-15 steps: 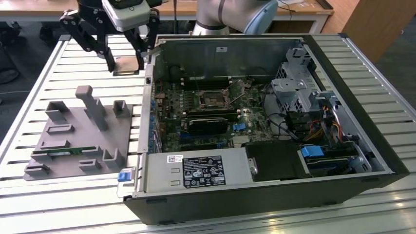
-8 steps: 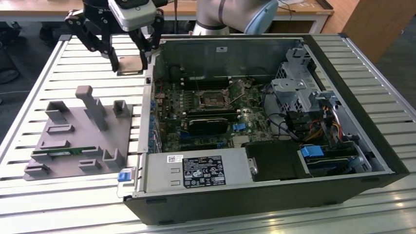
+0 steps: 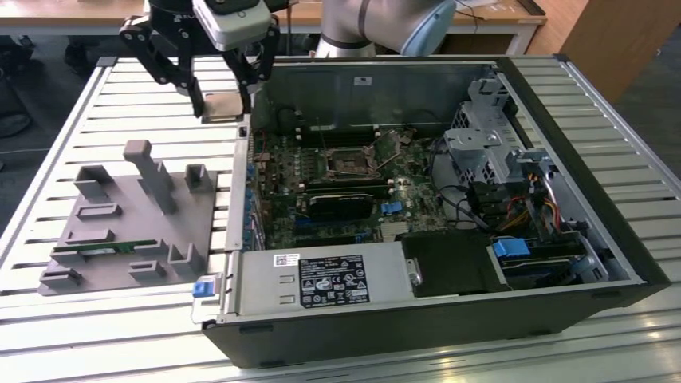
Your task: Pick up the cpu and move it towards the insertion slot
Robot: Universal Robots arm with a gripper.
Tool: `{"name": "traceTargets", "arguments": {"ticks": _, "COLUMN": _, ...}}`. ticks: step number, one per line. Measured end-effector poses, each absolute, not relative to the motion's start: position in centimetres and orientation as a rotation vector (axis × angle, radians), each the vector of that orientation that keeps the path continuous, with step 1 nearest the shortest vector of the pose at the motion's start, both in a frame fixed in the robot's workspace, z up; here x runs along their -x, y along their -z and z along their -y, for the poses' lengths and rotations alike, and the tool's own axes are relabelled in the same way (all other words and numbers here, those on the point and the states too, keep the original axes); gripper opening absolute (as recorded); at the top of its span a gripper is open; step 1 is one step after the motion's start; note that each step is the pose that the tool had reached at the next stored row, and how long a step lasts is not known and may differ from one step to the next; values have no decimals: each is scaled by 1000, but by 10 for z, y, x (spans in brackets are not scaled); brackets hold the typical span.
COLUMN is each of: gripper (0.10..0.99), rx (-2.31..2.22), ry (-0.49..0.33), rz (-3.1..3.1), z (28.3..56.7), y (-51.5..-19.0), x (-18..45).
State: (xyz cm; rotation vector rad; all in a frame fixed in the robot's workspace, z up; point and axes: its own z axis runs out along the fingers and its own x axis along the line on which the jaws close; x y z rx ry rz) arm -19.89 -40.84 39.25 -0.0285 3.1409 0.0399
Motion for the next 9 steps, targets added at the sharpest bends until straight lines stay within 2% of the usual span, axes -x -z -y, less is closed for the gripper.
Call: {"name": "traceTargets", "arguments": {"ticks": 9, "gripper": 541, "rx": 28, "ry": -40, "rz": -3141, "z": 408, "y": -393, "x": 190}}
